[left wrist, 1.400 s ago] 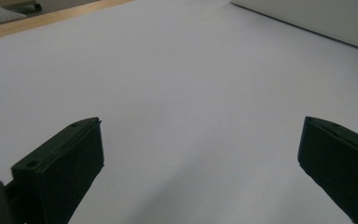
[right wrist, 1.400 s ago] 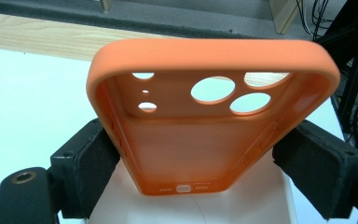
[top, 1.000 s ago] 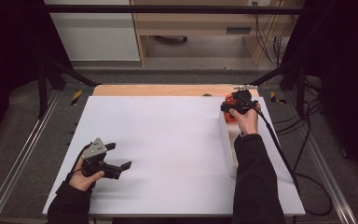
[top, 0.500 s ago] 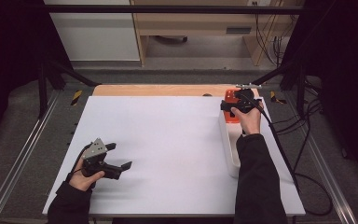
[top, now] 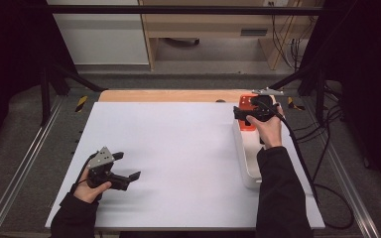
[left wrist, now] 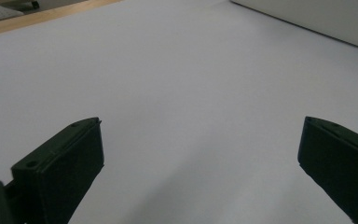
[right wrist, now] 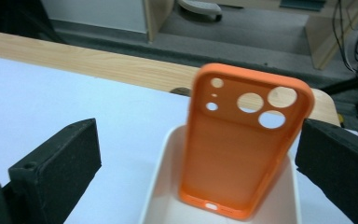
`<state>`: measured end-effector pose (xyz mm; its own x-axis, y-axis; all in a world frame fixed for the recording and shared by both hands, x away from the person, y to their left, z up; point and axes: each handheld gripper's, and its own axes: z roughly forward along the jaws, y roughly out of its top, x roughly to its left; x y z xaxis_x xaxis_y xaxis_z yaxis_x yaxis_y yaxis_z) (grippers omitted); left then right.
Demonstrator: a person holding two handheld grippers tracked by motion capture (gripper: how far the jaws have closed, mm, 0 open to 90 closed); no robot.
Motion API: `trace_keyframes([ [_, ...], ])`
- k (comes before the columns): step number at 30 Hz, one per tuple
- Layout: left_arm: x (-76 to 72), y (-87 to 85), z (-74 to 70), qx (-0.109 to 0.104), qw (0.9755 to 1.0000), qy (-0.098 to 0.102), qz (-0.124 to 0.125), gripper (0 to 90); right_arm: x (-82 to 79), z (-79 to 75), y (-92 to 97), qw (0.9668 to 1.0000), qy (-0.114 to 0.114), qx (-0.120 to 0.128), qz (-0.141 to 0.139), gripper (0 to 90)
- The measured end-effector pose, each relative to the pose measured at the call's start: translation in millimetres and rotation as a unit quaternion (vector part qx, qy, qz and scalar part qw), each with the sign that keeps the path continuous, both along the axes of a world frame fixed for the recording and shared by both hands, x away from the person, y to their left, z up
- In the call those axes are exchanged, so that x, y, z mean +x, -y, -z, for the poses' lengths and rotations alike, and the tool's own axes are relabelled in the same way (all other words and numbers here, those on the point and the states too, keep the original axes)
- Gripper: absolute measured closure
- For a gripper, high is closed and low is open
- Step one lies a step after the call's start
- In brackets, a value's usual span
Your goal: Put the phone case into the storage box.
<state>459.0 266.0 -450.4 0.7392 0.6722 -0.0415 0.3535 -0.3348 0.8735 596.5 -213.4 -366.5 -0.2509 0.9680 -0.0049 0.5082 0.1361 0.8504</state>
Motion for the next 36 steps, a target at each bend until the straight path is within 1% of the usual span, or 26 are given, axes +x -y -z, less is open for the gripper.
trace_keyframes([
  [3,0.1,0.1,0.0,-0.001,1.0000,-0.001,-0.001,0.0,-10.6,-6.0,-3.1,0.9995,0.015,0.006,-0.029,0.5],
  [5,0.2,0.2,0.1,-0.001,1.0000,-0.002,-0.002,0.0,-18.2,-9.9,-4.6,0.9983,0.028,0.010,-0.050,0.5],
  [8,0.0,0.4,-0.1,-0.002,1.0000,-0.002,-0.002,0.0,-29.7,-14.9,-6.8,0.9966,0.041,0.013,-0.070,0.5],
  [11,0.0,0.3,-0.2,-0.003,1.0000,-0.002,-0.001,0.0,-41.9,-20.1,-8.0,0.9944,0.050,0.020,-0.092,0.5],
  [16,-0.3,0.3,-0.9,-0.005,1.0000,0.000,0.000,0.0,-61.8,-27.2,-7.7,0.9905,0.064,0.022,-0.120,0.5],
  [20,-0.5,0.4,-1.6,-0.007,1.0000,0.001,0.001,0.0,-77.4,-29.1,-6.6,0.9852,0.076,0.027,-0.151,0.5],
  [21,-0.5,0.2,-1.9,-0.007,1.0000,0.001,0.000,0.0,-80.9,-28.5,-6.2,0.9834,0.078,0.026,-0.162,0.5],
  [23,-0.6,-0.1,-2.3,-0.009,1.0000,0.001,0.000,0.0,-87.5,-26.2,-5.2,0.9815,0.080,0.021,-0.173,0.5],
  [25,-0.6,-0.2,-2.5,-0.011,0.9999,0.002,0.000,0.0,-93.8,-23.2,-3.5,0.9790,0.083,0.025,-0.184,0.5],
  [27,-0.7,0.1,-2.5,-0.013,0.9999,0.002,0.001,0.0,-100.3,-19.8,-0.9,0.9754,0.086,0.027,-0.201,0.5],
  [30,-0.9,0.7,-2.5,-0.012,0.9999,0.002,0.003,0.0,-109.9,-13.3,4.6,0.9713,0.093,0.029,-0.217,0.5],
  [33,-1.4,0.9,-3.0,-0.012,0.9999,0.004,0.004,0.0,-118.6,-3.8,12.8,0.9659,0.096,0.030,-0.239,0.5],
  [34,-1.5,1.0,-3.2,-0.012,0.9999,0.005,0.005,0.0,-121.5,-0.7,15.8,0.9652,0.097,0.031,-0.241,0.5],
  [36,-1.7,1.0,-3.7,-0.012,0.9999,0.005,0.005,0.0,-126.2,5.2,22.0,0.9629,0.098,0.033,-0.249,0.5],
])
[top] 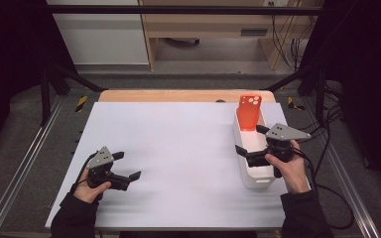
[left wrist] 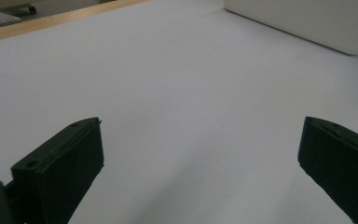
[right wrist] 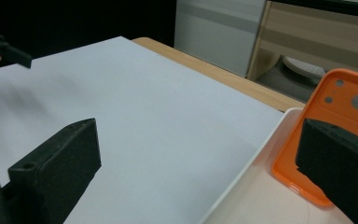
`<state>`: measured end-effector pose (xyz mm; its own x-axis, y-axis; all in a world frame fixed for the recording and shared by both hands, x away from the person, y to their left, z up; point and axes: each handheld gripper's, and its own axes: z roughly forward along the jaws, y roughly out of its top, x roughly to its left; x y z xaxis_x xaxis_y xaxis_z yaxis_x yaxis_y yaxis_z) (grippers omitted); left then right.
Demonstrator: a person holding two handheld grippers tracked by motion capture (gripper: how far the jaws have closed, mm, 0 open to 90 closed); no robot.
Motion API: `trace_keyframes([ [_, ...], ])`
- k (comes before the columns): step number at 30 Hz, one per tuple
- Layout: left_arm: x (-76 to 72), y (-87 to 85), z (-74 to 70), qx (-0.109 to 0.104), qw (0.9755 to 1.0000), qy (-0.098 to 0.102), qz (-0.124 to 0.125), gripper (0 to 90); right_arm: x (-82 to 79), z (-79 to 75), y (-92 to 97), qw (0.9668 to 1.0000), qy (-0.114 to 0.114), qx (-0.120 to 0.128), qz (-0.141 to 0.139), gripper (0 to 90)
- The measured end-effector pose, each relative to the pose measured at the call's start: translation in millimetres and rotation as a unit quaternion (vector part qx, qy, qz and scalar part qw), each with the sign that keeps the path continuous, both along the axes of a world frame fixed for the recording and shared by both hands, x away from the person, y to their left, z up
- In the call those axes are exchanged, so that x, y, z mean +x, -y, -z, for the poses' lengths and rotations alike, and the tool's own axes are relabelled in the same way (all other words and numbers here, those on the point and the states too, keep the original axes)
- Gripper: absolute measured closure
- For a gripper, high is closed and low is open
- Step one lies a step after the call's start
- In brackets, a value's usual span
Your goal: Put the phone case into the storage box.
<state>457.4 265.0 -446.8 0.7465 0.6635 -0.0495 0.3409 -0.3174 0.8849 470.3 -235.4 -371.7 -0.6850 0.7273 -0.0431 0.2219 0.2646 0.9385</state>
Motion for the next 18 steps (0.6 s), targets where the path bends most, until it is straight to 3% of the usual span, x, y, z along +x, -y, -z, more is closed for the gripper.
trace_keyframes([
  [11,-1.9,1.1,-3.1,-0.003,1.0000,0.006,0.004,0.0,-19.6,34.3,29.8,0.9993,-0.013,-0.011,-0.032,0.5],
  [18,-2.8,2.0,-5.8,-0.004,0.9999,0.012,0.007,0.0,-25.9,46.5,41.9,0.9995,-0.022,-0.001,-0.022,0.5],
])
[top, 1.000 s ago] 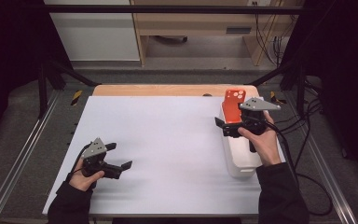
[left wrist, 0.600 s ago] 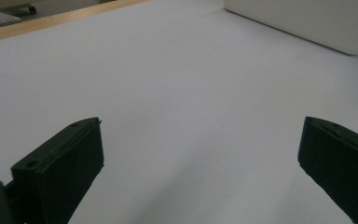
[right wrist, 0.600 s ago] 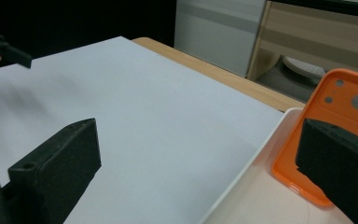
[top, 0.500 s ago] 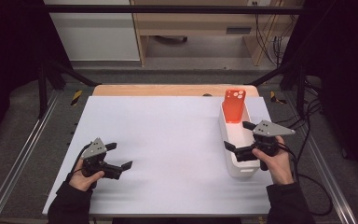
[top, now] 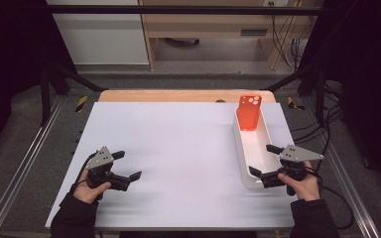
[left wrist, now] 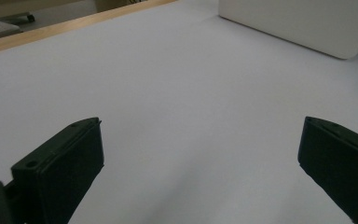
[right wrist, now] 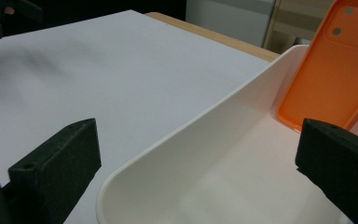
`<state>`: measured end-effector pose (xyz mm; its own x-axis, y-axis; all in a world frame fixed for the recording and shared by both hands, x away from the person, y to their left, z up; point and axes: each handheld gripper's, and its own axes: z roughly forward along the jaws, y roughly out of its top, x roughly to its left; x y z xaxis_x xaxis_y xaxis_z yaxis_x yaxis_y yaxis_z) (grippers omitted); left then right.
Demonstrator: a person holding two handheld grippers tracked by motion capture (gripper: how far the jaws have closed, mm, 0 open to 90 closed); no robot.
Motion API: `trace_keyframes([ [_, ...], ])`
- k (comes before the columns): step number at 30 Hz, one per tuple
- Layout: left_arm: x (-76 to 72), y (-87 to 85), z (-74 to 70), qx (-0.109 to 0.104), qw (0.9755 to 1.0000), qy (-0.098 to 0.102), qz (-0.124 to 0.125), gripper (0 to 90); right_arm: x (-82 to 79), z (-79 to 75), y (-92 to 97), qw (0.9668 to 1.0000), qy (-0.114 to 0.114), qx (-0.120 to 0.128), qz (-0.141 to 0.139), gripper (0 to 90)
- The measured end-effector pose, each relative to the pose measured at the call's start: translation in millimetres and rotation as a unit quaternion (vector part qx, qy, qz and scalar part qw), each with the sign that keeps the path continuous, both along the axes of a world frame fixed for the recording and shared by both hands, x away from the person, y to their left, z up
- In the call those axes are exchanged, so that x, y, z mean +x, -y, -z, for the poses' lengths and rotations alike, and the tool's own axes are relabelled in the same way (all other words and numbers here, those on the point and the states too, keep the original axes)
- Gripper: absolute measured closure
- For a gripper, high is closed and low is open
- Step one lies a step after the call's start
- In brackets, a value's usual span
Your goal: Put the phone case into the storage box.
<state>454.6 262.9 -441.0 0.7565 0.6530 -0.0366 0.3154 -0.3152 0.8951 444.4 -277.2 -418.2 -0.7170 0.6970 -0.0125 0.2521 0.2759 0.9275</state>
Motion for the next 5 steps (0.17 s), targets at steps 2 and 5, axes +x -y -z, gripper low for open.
trace_keyframes([
  [2,-0.2,-0.3,-0.2,0.001,1.0000,0.000,0.000,0.0,-1.0,0.5,1.6,1.0000,0.000,0.005,-0.001,0.5],
  [5,0.0,-0.3,-1.0,0.000,1.0000,0.002,0.001,0.0,-1.0,1.8,2.2,1.0000,-0.001,0.005,-0.001,0.5],
])
